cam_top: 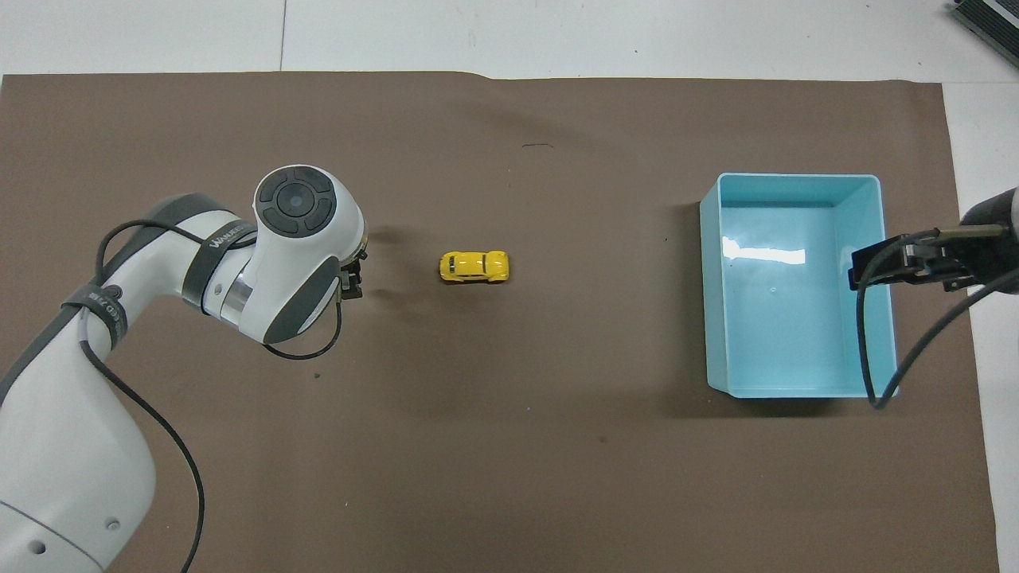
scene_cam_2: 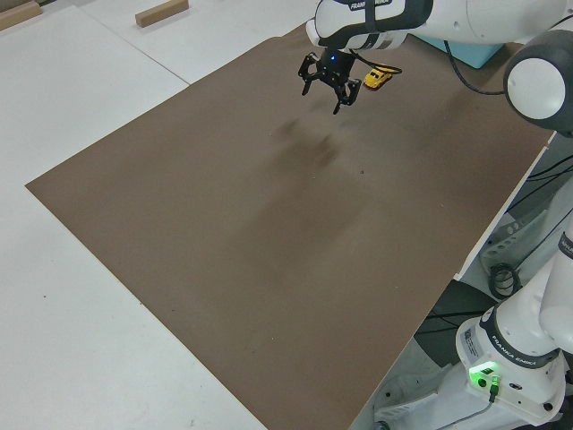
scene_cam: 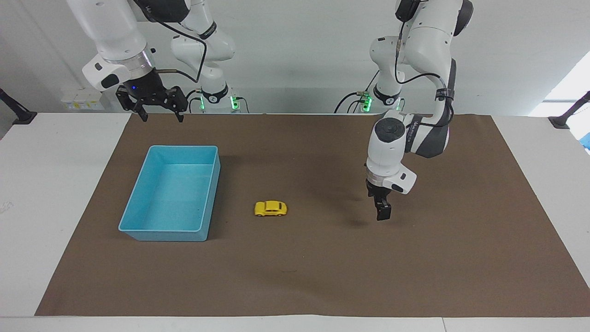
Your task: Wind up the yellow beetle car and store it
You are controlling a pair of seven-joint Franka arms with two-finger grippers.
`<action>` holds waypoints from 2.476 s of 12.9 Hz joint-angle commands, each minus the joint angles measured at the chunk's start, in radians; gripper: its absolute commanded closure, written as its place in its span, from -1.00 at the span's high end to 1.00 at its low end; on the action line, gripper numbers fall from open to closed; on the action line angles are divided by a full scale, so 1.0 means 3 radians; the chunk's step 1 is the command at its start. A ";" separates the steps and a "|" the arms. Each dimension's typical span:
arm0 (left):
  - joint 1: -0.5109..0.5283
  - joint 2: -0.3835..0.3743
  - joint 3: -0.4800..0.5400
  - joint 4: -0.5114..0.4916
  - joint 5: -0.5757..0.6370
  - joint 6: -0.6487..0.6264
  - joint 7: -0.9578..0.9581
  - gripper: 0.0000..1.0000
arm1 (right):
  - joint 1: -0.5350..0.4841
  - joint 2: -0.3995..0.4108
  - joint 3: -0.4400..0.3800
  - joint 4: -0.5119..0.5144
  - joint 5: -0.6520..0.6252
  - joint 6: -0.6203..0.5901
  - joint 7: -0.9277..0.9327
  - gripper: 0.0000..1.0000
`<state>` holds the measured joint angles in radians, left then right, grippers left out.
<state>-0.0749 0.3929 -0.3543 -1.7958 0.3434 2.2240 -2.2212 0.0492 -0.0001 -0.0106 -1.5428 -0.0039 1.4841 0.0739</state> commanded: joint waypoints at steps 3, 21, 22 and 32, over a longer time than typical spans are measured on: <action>-0.0032 -0.0185 0.0046 0.0080 -0.0250 -0.0142 0.0419 1.00 | -0.0036 0.0006 0.0000 0.0004 0.0079 0.0008 -0.0057 1.00; -0.0021 -0.0849 0.0526 0.0331 -0.0796 -0.0837 0.4323 1.00 | -0.0036 0.0006 0.0000 0.0004 0.0084 0.0003 -0.0057 1.00; -0.0021 -0.0900 0.0572 0.0326 -0.0848 -0.0883 0.4574 1.00 | -0.0036 0.0006 0.0000 0.0004 0.0084 0.0008 -0.0057 1.00; 0.0050 -0.1217 0.0971 0.0290 -0.1037 -0.1415 0.6600 1.00 | -0.0036 0.0046 0.0071 -0.0027 0.0095 0.0182 0.0453 1.00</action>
<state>-0.0708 0.0621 -0.0764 -1.6877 0.0540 1.8301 -0.3353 0.0444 0.0055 -0.0010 -1.5444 -0.0030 1.5163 0.1452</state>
